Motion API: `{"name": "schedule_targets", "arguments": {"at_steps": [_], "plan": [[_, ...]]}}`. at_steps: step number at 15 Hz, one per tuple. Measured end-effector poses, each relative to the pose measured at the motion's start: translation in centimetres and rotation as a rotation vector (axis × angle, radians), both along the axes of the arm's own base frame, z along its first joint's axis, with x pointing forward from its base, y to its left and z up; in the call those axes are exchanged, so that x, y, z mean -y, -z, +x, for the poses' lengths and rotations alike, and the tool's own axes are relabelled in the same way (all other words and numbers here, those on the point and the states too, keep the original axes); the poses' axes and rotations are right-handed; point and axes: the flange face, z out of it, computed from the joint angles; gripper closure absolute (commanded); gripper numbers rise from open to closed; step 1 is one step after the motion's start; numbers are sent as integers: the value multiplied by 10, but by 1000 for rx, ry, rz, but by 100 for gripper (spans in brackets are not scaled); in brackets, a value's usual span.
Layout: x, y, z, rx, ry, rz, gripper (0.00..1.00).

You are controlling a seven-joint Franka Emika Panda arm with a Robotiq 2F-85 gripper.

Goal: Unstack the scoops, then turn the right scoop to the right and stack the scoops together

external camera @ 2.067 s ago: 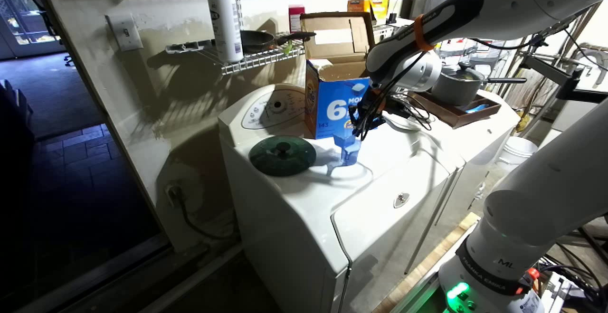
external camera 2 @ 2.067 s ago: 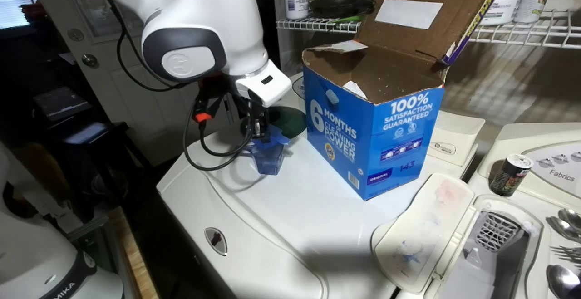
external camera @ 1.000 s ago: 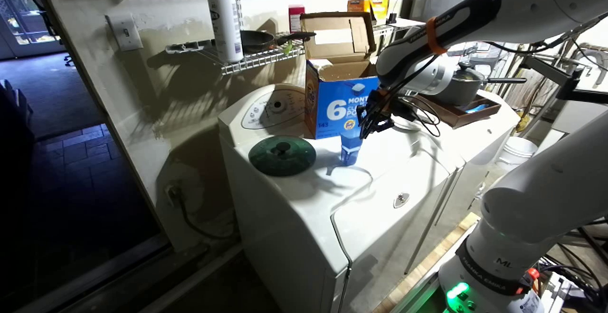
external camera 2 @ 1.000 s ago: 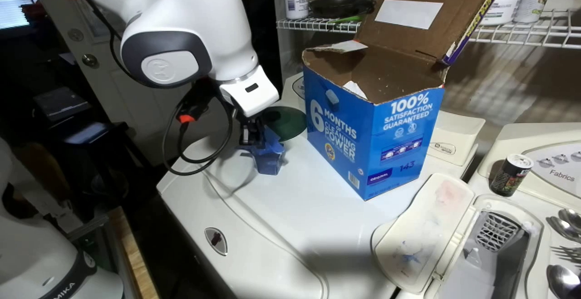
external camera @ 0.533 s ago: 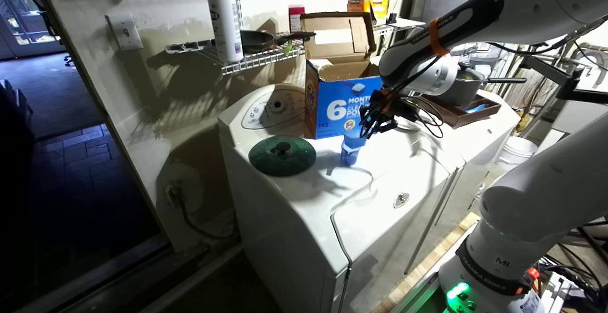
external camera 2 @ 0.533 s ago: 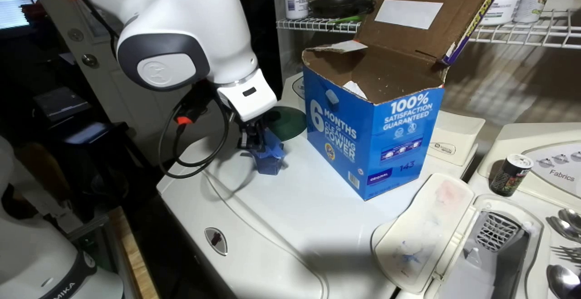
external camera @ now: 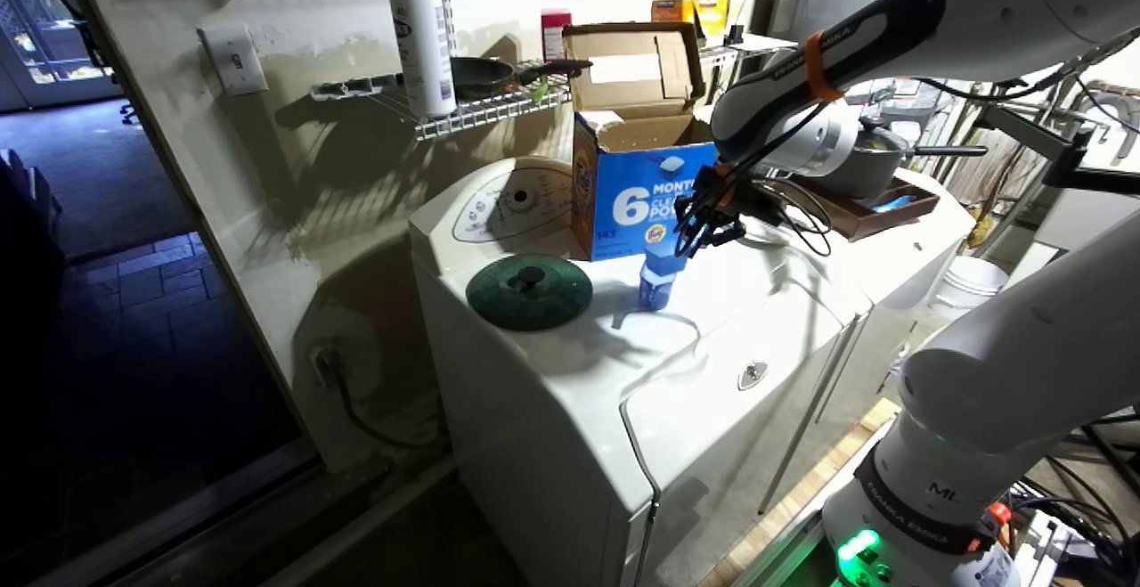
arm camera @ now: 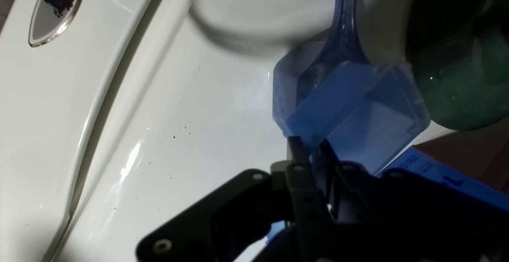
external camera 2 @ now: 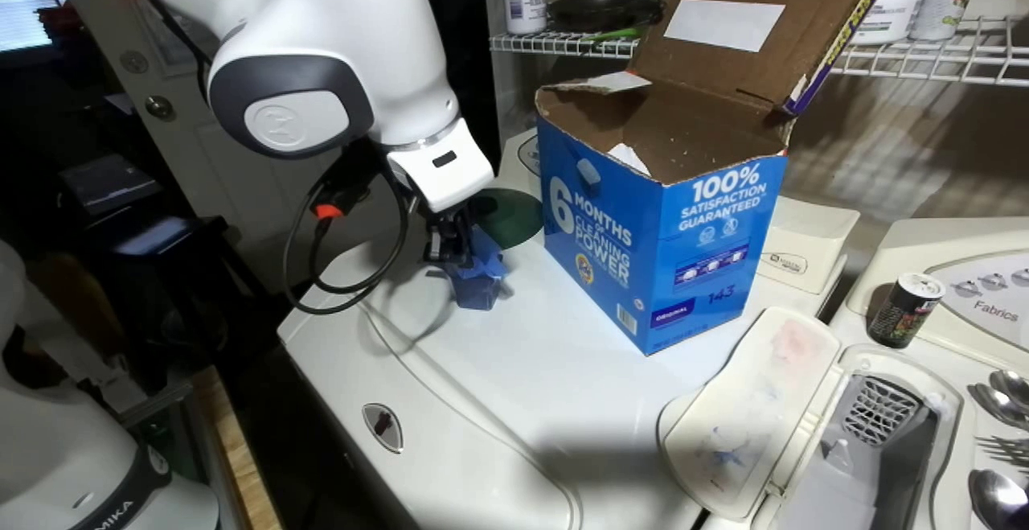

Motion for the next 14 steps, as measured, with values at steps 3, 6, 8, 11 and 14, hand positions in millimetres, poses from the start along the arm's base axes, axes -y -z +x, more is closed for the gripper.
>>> {"name": "schedule_targets", "arguments": {"at_steps": [3, 6, 8, 11, 14], "plan": [[1, -3, 5, -1, -3, 2, 97], [4, -3, 11, -13, -3, 7, 97], [5, 2, 14, -30, -4, 13, 97], [5, 8, 16, -53, -14, 20, 97], [3, 8, 17, -57, -51, 18, 97]]}}
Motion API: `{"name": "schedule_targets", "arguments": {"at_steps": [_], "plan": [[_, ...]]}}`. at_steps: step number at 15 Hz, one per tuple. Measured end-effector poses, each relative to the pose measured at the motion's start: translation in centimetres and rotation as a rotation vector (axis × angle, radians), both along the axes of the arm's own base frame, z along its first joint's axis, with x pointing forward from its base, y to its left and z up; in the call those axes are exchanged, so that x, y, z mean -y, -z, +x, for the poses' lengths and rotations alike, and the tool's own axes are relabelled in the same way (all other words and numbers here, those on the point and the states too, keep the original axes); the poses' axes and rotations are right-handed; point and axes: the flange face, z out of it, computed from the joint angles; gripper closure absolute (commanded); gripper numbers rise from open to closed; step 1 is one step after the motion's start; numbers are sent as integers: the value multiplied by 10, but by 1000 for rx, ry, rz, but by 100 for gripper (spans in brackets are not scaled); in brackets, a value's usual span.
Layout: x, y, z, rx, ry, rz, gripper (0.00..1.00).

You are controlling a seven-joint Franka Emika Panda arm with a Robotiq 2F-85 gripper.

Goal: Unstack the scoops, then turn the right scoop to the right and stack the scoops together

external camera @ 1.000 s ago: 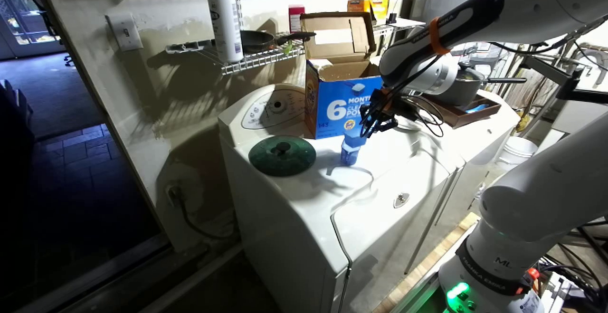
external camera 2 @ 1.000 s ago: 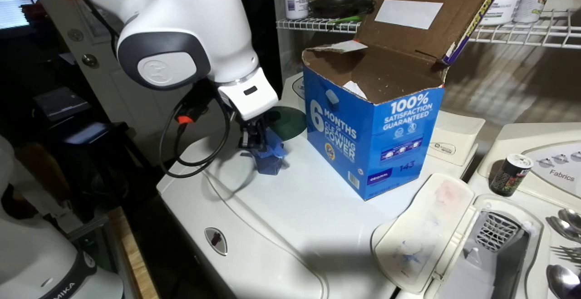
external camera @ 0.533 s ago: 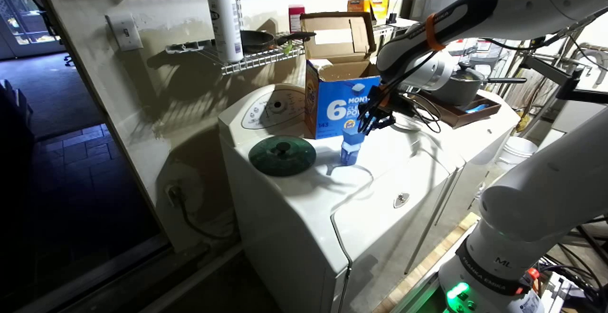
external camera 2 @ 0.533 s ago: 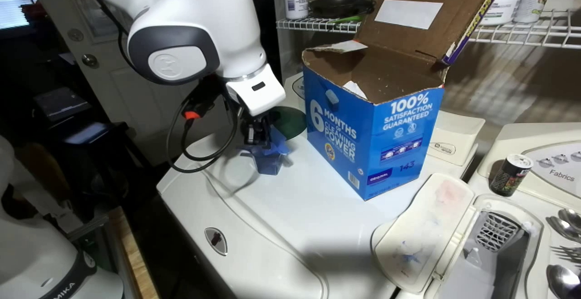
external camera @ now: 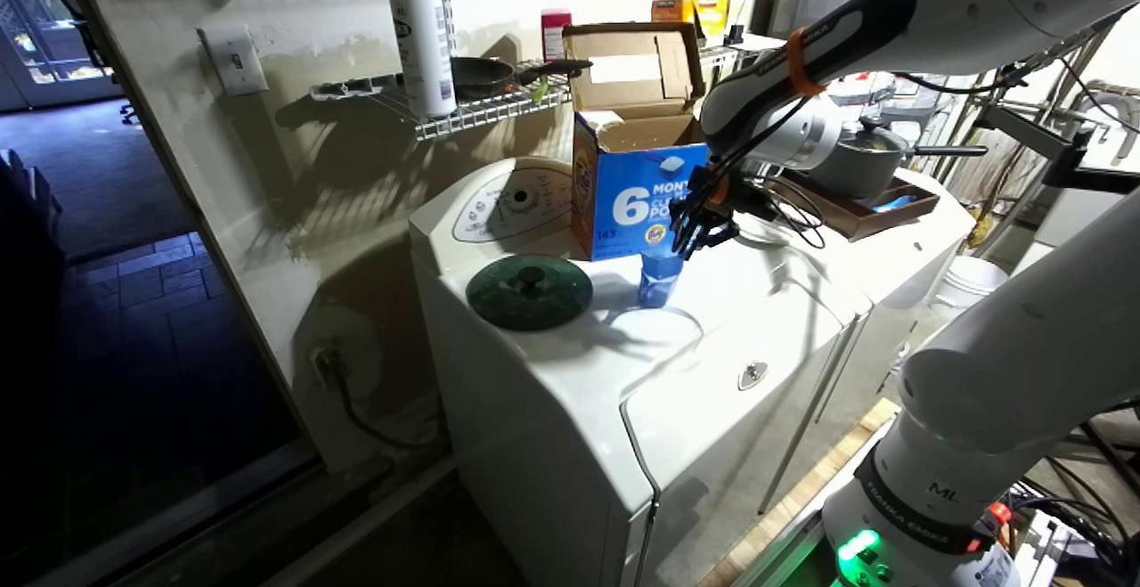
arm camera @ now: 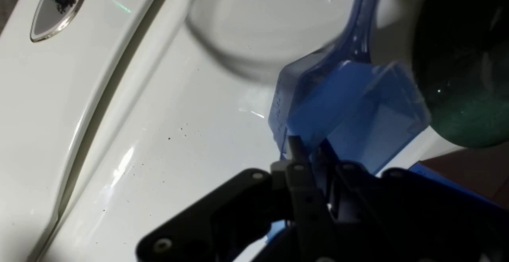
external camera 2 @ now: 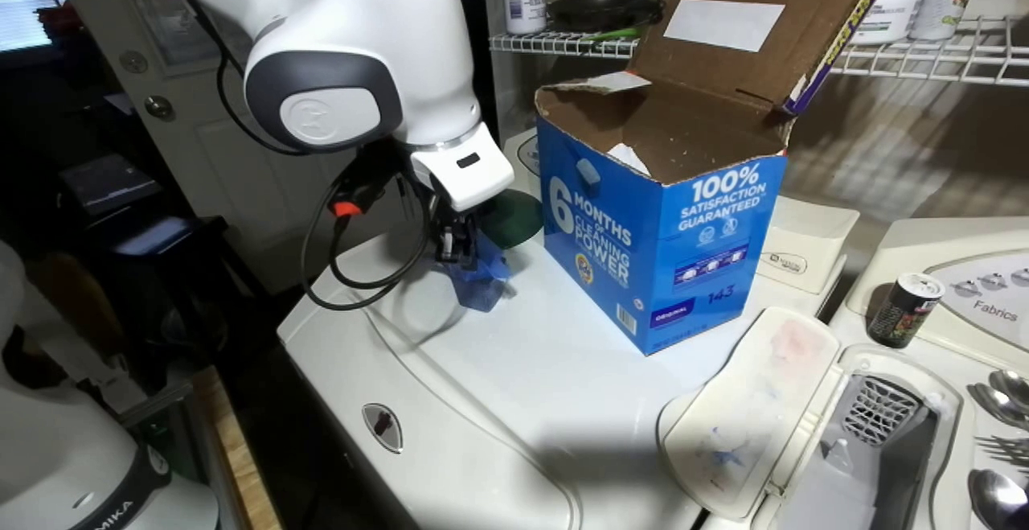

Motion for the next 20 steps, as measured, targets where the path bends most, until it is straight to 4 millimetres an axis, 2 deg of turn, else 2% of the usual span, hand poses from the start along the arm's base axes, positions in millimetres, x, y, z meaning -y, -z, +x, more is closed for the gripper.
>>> {"name": "schedule_targets", "arguments": {"at_steps": [9, 16, 20], "plan": [[3, 1, 16, -28, -168, -5, 97], [15, -7, 26, 16, -152, -41, 97], [19, -5, 32, 23, -145, -49, 97]]}}
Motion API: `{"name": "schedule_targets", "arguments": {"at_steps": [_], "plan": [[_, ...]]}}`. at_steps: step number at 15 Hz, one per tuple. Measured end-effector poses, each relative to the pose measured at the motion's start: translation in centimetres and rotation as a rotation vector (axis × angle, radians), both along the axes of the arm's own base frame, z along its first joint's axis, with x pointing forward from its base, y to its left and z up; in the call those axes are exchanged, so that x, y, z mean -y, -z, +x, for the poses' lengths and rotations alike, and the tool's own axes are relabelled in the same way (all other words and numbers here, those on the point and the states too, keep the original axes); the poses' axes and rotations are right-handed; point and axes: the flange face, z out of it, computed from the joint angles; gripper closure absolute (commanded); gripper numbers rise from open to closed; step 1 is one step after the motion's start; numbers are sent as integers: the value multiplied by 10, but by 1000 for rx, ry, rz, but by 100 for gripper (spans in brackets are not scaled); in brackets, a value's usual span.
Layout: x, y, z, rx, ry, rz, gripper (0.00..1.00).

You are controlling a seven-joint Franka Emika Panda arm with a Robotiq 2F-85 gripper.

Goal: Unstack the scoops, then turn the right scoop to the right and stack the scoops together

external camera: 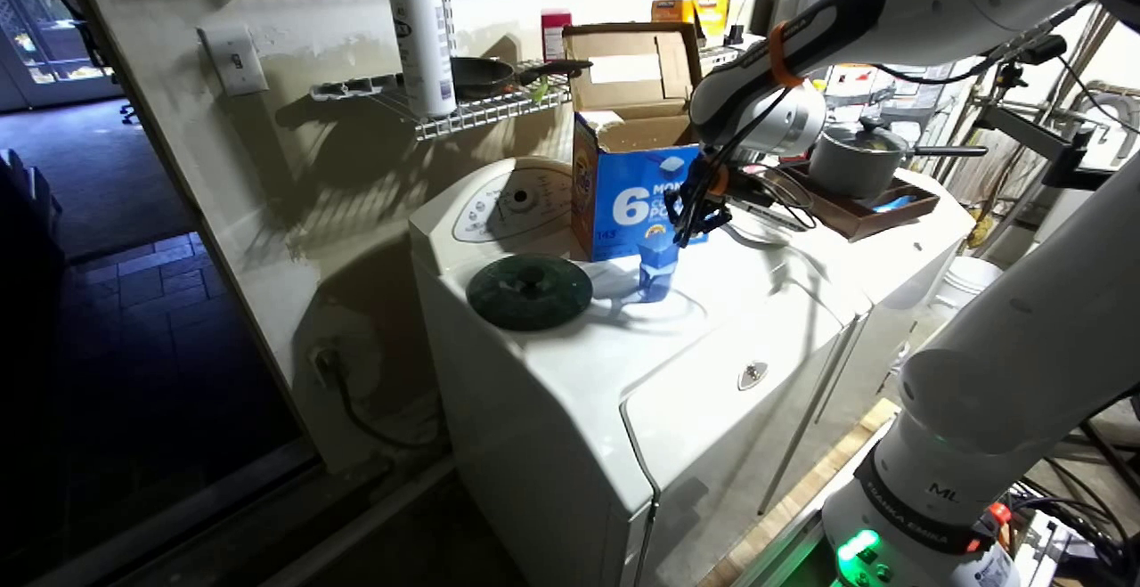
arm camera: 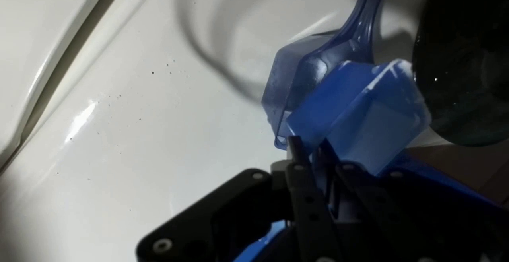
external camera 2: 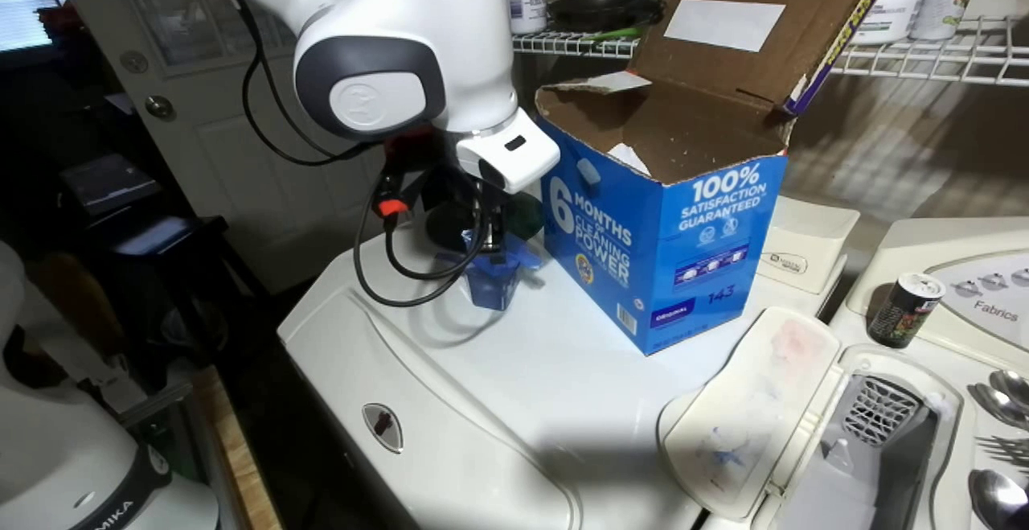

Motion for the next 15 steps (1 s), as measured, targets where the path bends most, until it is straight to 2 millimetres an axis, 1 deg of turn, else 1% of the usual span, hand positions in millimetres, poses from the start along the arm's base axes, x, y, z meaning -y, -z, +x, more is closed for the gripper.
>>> {"name": "schedule_targets", "arguments": {"at_steps": [4, 7, 10, 15], "plan": [[1, 6, 13, -9, -15, -3, 97], [-2, 12, 23, -14, -63, -10, 97], [-10, 12, 30, -21, -140, -13, 97], [-29, 11, 33, -59, -319, -32, 97]]}}
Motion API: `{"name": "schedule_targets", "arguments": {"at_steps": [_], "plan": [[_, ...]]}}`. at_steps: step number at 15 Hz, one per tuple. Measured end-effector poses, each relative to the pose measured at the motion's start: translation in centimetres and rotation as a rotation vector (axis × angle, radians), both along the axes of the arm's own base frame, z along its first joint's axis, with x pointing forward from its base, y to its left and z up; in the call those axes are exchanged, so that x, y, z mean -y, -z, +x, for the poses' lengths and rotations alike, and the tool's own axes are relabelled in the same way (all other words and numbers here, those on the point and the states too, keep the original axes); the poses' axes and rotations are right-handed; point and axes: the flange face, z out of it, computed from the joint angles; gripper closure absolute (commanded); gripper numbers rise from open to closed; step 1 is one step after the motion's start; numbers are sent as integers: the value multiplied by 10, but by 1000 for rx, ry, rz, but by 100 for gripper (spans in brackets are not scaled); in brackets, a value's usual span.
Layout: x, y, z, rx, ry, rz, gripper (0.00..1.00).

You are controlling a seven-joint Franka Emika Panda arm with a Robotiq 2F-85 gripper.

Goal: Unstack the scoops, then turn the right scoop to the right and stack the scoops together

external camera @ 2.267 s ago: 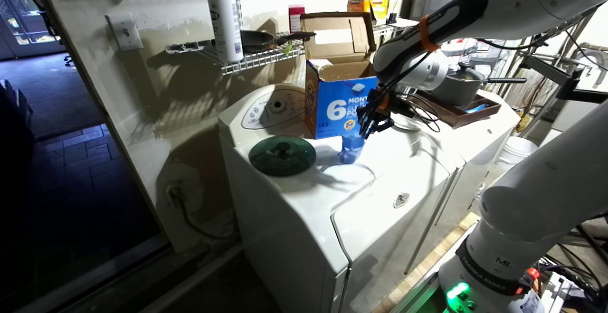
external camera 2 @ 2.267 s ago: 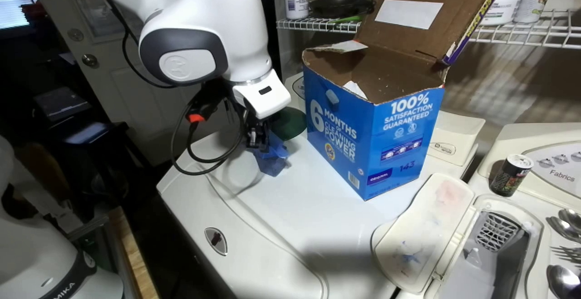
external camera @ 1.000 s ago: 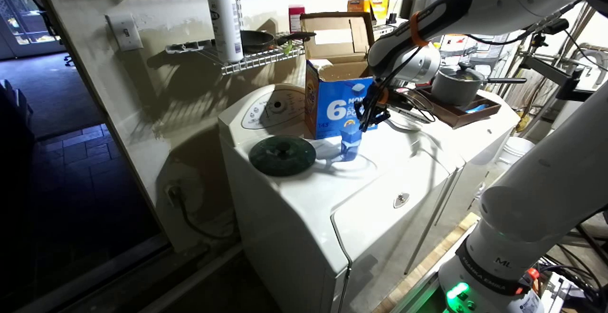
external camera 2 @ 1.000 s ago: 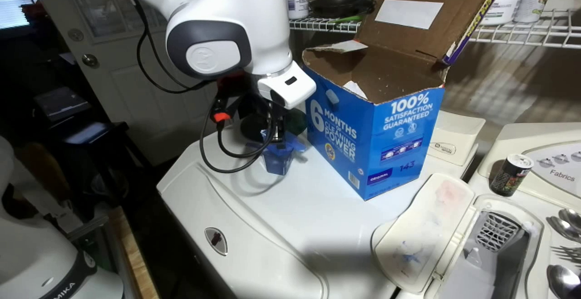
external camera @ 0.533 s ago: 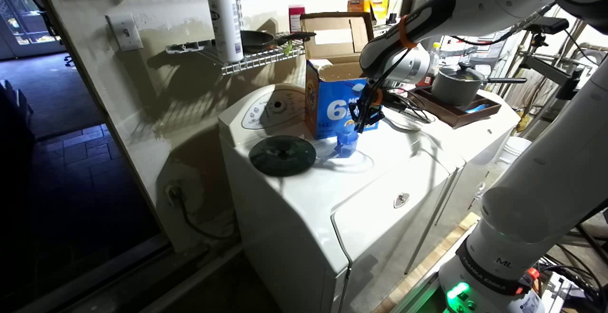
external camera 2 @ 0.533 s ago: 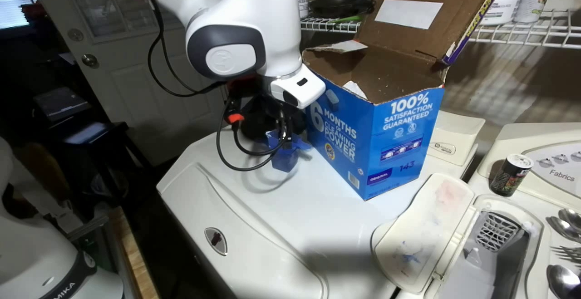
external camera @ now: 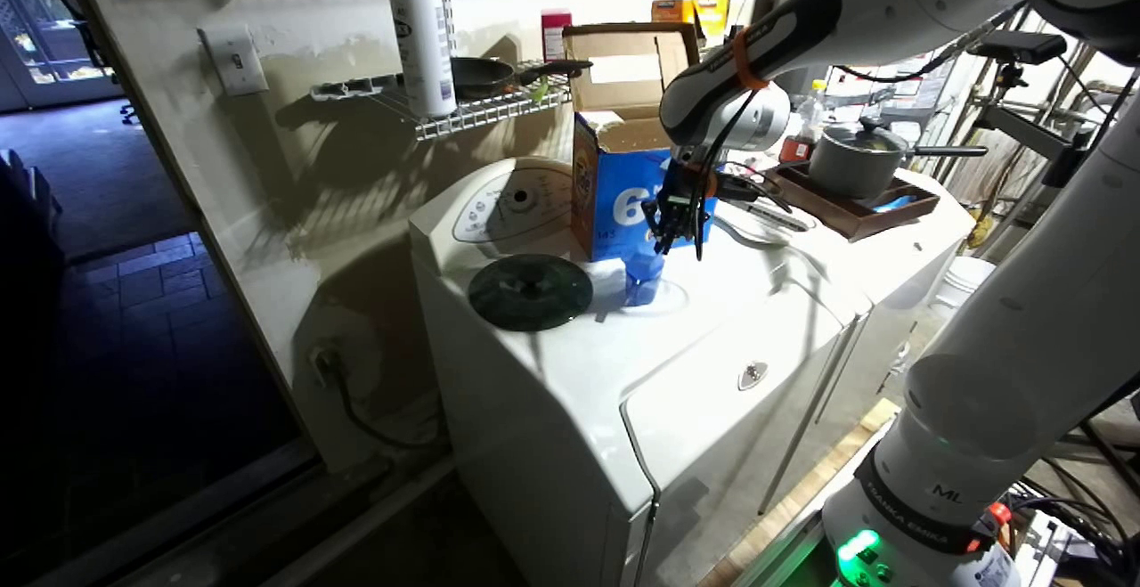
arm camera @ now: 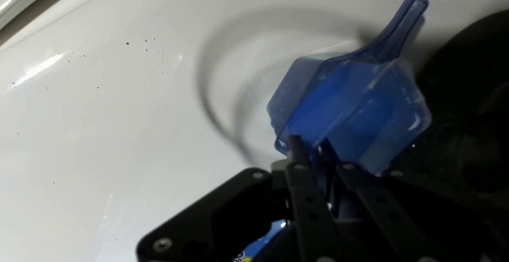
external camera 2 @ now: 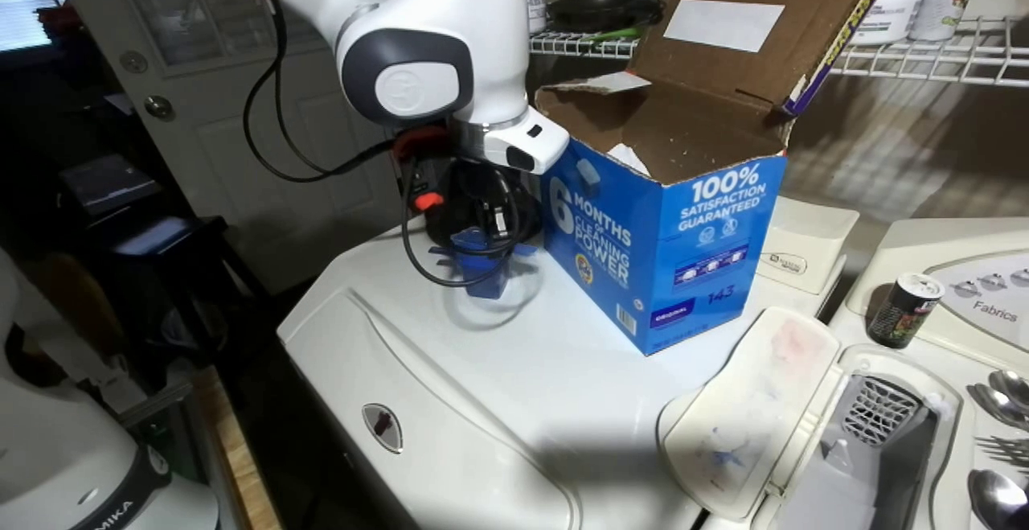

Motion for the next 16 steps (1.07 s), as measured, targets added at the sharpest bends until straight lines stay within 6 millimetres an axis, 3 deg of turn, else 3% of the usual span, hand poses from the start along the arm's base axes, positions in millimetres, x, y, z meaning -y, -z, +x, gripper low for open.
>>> {"name": "schedule_targets", "arguments": {"at_steps": [10, 16], "plan": [[-21, -24, -2, -6, -393, -183, 97], [-26, -42, -6, 73, -413, -139, 97]]}}
